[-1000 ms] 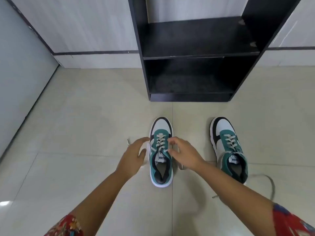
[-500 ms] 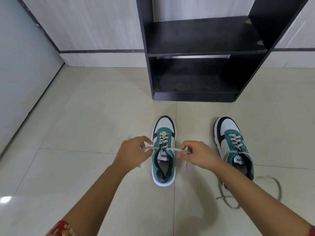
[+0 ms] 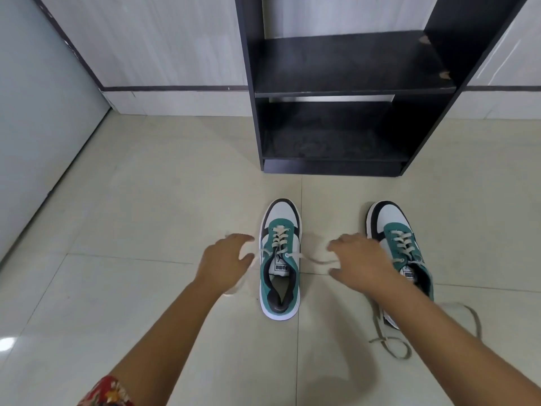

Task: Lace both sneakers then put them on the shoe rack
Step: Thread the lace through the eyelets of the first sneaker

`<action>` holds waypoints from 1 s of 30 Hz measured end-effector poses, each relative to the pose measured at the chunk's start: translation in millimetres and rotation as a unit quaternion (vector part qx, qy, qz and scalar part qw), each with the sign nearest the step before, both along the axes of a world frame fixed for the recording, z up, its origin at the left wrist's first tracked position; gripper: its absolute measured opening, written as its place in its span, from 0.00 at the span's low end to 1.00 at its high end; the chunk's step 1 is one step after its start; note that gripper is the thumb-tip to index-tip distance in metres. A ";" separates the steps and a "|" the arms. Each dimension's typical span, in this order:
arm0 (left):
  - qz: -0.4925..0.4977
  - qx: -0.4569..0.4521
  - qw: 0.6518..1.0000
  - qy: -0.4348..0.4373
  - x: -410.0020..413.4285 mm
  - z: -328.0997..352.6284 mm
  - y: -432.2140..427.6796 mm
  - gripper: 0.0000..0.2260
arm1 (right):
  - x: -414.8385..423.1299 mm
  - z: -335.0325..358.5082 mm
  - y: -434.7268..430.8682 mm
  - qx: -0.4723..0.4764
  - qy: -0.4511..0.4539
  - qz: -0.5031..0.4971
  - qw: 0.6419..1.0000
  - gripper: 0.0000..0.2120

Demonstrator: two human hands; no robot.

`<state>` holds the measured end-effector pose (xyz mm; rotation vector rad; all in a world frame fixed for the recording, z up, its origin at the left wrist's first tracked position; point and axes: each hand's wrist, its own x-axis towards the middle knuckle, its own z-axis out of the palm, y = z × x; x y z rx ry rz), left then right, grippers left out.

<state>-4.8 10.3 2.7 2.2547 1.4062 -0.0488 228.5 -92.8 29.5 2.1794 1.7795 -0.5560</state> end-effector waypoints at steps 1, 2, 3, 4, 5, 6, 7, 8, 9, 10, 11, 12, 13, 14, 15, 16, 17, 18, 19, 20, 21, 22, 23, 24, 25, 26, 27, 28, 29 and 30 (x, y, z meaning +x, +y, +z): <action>-0.005 0.000 0.999 -0.052 5.5 -0.8 -2.5 0.18 | -7.0 -5.4 3.8 0.039 0.073 0.001 0.997 0.21; -0.015 0.003 0.997 -0.079 10.3 -1.8 -4.5 0.18 | -15.9 -9.6 7.8 0.076 0.147 -0.005 0.986 0.21; -0.027 0.007 0.996 -0.084 14.2 -2.8 -6.2 0.17 | -25.4 -13.5 12.2 0.095 0.204 -0.014 0.974 0.21; -0.031 0.009 0.996 -0.078 17.4 -4.1 -7.7 0.16 | -34.1 -17.8 16.0 0.099 0.231 -0.020 0.968 0.21; -0.029 0.009 0.997 -0.066 19.9 -4.9 -9.0 0.15 | -40.6 -22.6 19.0 0.099 0.231 -0.027 0.968 0.21; -0.023 0.012 0.998 -0.053 22.0 -5.4 -10.0 0.13 | -44.6 -27.1 21.1 0.099 0.215 -0.037 0.971 0.21; -0.016 0.019 0.999 -0.043 23.3 -6.5 -10.4 0.11 | -46.2 -30.7 22.3 0.104 0.199 -0.051 0.973 0.19; -0.014 0.032 0.999 -0.032 24.0 -8.0 -10.7 0.10 | -46.6 -32.9 23.0 0.112 0.193 -0.065 0.973 0.17; -0.017 0.049 0.998 -0.021 24.3 -9.3 -11.5 0.09 | -46.3 -34.5 23.3 0.123 0.198 -0.078 0.969 0.15; -0.021 0.066 0.997 -0.013 24.5 -10.2 -12.5 0.09 | -46.0 -34.8 22.9 0.140 0.204 -0.087 0.965 0.12; -0.020 0.082 0.996 -0.009 24.9 -10.1 -13.5 0.09 | -45.7 -34.7 22.7 0.157 0.205 -0.093 0.962 0.09; -0.016 0.095 0.995 -0.003 25.0 -9.0 -14.0 0.10 | -45.1 -34.2 22.0 0.172 0.201 -0.095 0.960 0.07; -0.011 0.110 0.994 0.007 24.9 -8.1 -13.8 0.10 | -43.2 -33.8 21.6 0.181 0.198 -0.101 0.958 0.07; -0.009 0.125 0.992 0.020 24.2 -7.8 -13.1 0.11 | -39.8 -33.6 21.1 0.185 0.197 -0.115 0.956 0.06; -0.005 0.133 0.990 0.035 22.1 -8.3 -12.2 0.11 | -34.7 -33.8 20.1 0.183 0.200 -0.138 0.953 0.07; 0.003 0.133 0.990 0.048 18.8 -9.8 -11.8 0.11 | -29.1 -34.0 18.4 0.175 0.206 -0.166 0.949 0.07; 0.015 0.126 0.990 0.054 15.2 -12.2 -12.0 0.11 | -23.7 -35.2 16.0 0.165 0.212 -0.191 0.944 0.07; 0.026 0.117 0.991 0.052 12.3 -14.9 -12.7 0.11 | -19.6 -36.6 13.2 0.156 0.218 -0.209 0.941 0.07; 0.033 0.107 0.993 0.048 10.2 -17.8 -13.8 0.11 | -17.2 -38.4 10.5 0.147 0.226 -0.219 0.938 0.06; 0.037 0.098 0.993 0.046 9.0 -19.9 -15.1 0.10 | -16.3 -39.7 8.1 0.143 0.233 -0.225 0.935 0.06; 0.040 0.091 0.994 0.045 8.4 -21.6 -15.8 0.10 | -16.2 -40.6 6.9 0.143 0.239 -0.230 0.933 0.06; 0.044 0.087 0.994 0.043 7.8 -22.7 -15.9 0.10 | -16.1 -40.7 6.3 0.146 0.242 -0.231 0.931 0.07; 0.050 0.085 0.994 0.040 7.5 -22.5 -15.1 0.10 | -15.5 -40.4 6.3 0.147 0.244 -0.232 0.930 0.07; 0.055 0.085 0.994 0.039 6.9 -21.9 -14.0 0.10 | -14.0 -40.3 6.1 0.144 0.244 -0.231 0.931 0.07; 0.058 0.088 0.994 0.039 5.8 -21.5 -12.9 0.09 | -12.3 -40.6 6.0 0.139 0.243 -0.231 0.932 0.07; 0.057 0.090 0.993 0.041 4.5 -21.4 -12.5 0.09 | -10.9 -40.4 5.6 0.135 0.241 -0.232 0.933 0.07; 0.057 0.089 0.994 0.040 3.7 -22.2 -13.5 0.09 | -10.1 -40.9 4.4 0.132 0.236 -0.232 0.934 0.07; 0.058 0.087 0.994 0.036 3.7 -22.7 -16.2 0.09 | -10.3 -41.9 2.6 0.132 0.231 -0.228 0.937 0.07; 0.059 0.087 0.994 0.029 3.9 -23.8 -19.2 0.09 | -11.0 -43.9 0.6 0.138 0.225 -0.223 0.938 0.08; 0.057 0.086 0.994 0.023 3.8 -25.0 -22.2 0.08 | -12.3 -45.7 -1.2 0.149 0.217 -0.214 0.941 0.07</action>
